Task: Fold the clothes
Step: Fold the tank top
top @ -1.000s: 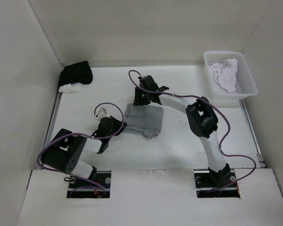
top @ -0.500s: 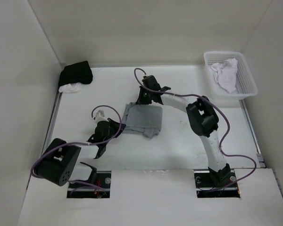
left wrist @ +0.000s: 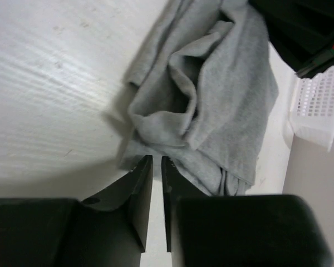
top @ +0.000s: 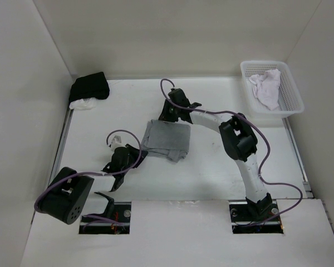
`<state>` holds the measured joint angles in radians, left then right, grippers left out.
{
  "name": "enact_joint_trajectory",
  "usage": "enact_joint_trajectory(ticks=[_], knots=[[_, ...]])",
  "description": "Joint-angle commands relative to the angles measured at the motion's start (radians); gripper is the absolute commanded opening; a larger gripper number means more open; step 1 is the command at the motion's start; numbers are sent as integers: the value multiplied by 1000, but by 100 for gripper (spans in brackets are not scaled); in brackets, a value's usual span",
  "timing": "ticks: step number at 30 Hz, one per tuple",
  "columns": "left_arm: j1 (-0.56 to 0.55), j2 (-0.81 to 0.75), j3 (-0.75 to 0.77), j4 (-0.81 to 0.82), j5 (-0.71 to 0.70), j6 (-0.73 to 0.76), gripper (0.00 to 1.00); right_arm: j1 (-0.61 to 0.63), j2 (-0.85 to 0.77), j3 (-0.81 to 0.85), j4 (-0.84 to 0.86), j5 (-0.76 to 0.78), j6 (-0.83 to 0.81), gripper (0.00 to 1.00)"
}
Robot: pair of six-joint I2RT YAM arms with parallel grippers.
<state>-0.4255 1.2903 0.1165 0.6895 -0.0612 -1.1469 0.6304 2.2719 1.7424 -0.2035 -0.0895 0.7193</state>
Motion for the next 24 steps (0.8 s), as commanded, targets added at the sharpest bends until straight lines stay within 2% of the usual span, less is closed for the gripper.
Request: enact_joint_trajectory(ticks=[1, 3, 6, 11, 12, 13, 17, 19, 24], knots=[[18, -49, -17, -8, -32, -36, 17, 4, -67, -36, 119, 5, -1, 33], [26, -97, -8, -31, -35, -27, 19, 4, -142, -105, 165, -3, -12, 44], [37, -199, 12, -100, -51, -2, 19, 2, -282, -240, 243, -13, -32, 53], [-44, -335, 135, -255, -124, 99, 15, -2, -478, -489, 343, -15, -35, 56], [-67, -323, 170, -260, -135, 120, 15, -5, -497, -523, 355, -15, -32, 54], [-83, -301, 198, -260, -135, 133, 15, -5, -515, -568, 374, -15, -27, 48], [-117, -111, 342, -207, -98, 142, 15, 1, -526, -694, 418, -12, -14, 18], [-121, 10, 396, -138, -72, 144, 15, 1, -516, -739, 453, -18, 0, 15], [-77, 265, 445, -19, -54, 127, 14, 1, -522, -836, 513, -4, 45, 14]])
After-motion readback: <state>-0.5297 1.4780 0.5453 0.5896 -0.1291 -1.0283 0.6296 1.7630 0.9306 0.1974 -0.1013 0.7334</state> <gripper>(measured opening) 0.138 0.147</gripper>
